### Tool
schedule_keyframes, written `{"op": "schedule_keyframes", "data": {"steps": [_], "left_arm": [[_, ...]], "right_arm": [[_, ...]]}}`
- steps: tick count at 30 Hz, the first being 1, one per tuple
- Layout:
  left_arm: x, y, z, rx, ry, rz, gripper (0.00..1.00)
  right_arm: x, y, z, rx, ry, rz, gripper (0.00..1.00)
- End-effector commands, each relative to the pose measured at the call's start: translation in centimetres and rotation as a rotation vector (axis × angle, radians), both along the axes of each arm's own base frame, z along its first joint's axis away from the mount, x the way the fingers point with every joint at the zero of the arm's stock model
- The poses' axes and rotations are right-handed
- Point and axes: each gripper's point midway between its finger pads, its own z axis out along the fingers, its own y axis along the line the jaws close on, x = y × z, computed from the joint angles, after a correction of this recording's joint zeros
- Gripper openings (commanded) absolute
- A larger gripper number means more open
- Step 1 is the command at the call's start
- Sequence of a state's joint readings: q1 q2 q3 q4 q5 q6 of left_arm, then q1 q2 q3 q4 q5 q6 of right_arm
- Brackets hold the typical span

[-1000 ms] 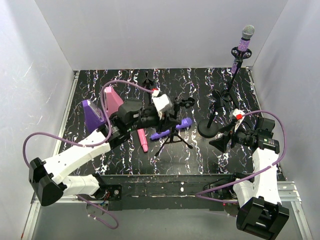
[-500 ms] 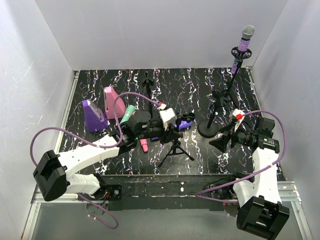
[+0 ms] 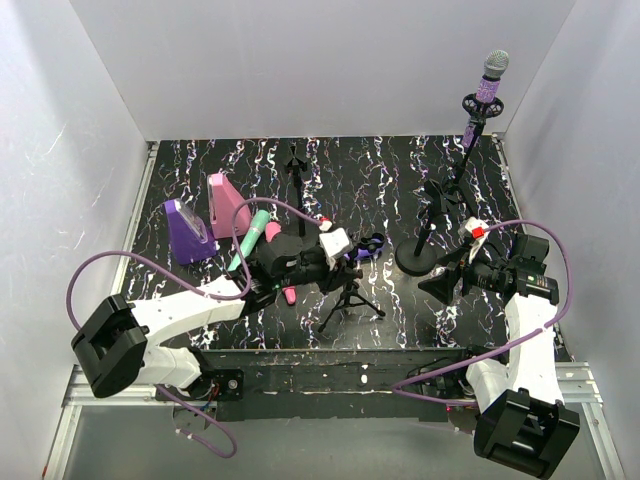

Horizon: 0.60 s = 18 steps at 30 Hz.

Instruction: Attach the microphones to the stand

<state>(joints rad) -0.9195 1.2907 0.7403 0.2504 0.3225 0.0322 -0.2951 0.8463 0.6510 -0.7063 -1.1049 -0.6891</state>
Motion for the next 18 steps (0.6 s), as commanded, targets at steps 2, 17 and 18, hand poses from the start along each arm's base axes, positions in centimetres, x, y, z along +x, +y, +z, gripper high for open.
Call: {"op": "schedule_keyframes", "data": {"steps": [2,17,18], "left_arm": [[0.7,0.1,1.1,-0.039,-0.082,0.030,0.00],[-1.1,3.9,2.7,-0.042,-0.053,0.092,0.71],[-1.4,4.3,2.6,-0.032,-0.041,0.093,0.72]], "right_arm": [[0.2,0.0,0.6,-0.002,-0.029,0.010,0.96],[0.2,0.0,0.6,0.002,-0.028,0.018,0.96],[0.2,0.0,0.6,0.000,-0.028,0.018,0.96]]}}
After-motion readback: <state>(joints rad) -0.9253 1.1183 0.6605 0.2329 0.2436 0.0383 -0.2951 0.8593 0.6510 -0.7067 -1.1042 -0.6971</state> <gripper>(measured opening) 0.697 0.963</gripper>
